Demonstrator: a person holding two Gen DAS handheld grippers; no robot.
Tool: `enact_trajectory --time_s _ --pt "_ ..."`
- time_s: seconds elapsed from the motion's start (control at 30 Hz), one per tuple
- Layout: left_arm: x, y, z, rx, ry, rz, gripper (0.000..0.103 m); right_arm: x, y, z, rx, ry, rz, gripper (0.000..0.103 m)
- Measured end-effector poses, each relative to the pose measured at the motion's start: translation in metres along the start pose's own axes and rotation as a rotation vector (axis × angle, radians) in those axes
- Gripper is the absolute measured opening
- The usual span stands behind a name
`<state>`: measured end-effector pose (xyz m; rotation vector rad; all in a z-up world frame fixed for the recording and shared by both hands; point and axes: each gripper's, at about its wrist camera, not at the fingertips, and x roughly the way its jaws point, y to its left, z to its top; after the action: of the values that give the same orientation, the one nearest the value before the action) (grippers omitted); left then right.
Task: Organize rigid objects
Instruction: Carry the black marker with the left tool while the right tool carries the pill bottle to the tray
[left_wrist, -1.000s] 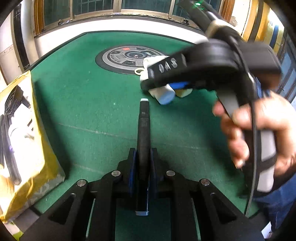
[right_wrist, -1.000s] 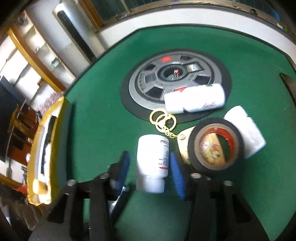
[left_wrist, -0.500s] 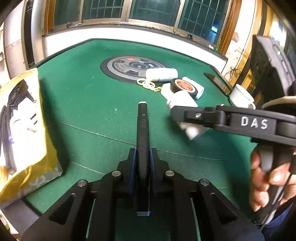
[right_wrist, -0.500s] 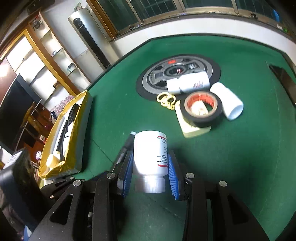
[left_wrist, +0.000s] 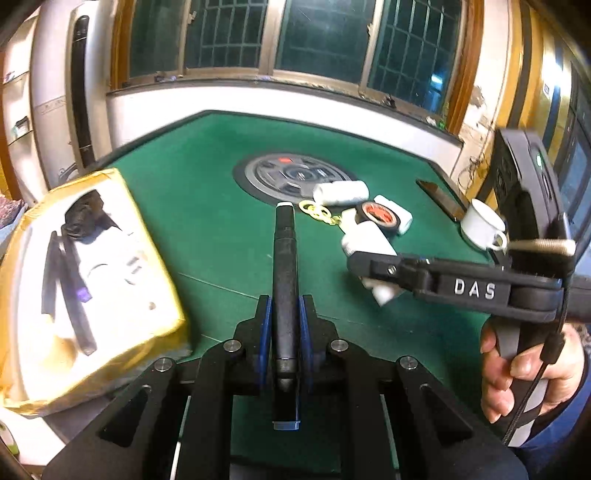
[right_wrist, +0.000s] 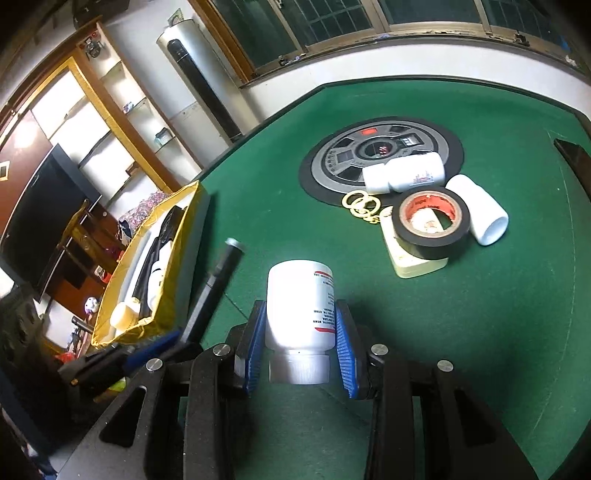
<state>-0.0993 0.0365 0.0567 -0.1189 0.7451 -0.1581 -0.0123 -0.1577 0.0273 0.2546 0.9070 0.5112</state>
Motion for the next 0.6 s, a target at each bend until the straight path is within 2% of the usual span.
enact_trajectory --time_s 0.33,0.6 --pt "-0.043 0.068 0.009 -0.137 -0.099 0.081 0.012 -0.001 0.038 0.007 -0.064 -0.010 0.050 0.032" --pt "-0.057 0.130 0.000 -0.253 -0.134 0.190 0.012 0.018 0.103 0.019 -0.176 0.016 0.128 0.032"
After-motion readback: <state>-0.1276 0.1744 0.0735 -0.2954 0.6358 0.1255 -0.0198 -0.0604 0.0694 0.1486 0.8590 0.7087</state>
